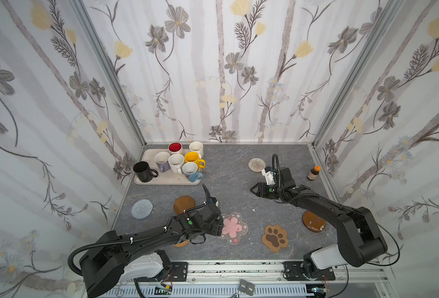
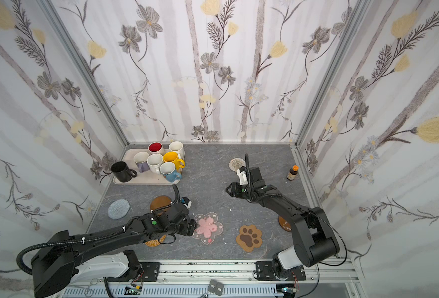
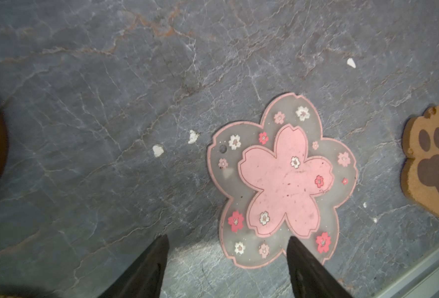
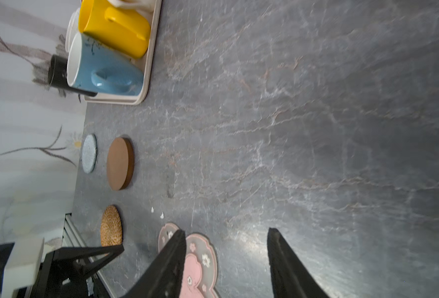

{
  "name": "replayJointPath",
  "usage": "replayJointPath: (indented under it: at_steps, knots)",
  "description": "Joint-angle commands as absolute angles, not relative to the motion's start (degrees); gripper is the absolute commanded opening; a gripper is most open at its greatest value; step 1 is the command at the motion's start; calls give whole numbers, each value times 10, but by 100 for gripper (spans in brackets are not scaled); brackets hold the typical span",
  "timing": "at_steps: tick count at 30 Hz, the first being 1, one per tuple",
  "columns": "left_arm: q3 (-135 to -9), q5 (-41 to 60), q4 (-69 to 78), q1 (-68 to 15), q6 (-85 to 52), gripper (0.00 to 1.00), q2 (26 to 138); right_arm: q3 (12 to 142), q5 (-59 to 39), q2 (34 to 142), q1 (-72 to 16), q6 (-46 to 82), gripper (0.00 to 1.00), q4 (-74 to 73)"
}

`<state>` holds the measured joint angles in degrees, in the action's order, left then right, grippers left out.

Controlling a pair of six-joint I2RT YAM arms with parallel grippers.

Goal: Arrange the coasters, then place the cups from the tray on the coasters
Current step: 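Move the right gripper to the pink flower coaster while left gripper hovers nearby, then grasp the pink flower coaster's edge with the right gripper and lift it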

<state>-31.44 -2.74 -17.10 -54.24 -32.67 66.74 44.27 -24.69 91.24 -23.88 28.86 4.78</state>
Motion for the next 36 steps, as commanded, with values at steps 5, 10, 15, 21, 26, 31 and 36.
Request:
replayJointPath:
  at_steps: [5,10,15,21,26,31,36]
  knots:
    - [-282,-15,-108,-547,-364,74,644,343,-240,829,-303,300,60,33]
    - [-261,-10,-73,-553,-377,74,654,290,-248,795,-336,327,61,27]
    - [-248,-4,-58,-554,-379,73,659,251,-263,796,-371,358,61,-5]
    - [-234,-7,-43,-554,-388,72,659,219,-285,799,-391,387,61,-45]
    - [-225,-7,-29,-555,-390,72,676,204,-301,801,-396,393,61,-55]
    - [-226,-4,-14,-554,-391,70,698,196,-305,810,-404,404,60,-70]
    - [-227,-4,-9,-555,-389,69,709,192,-306,825,-410,421,59,-99]
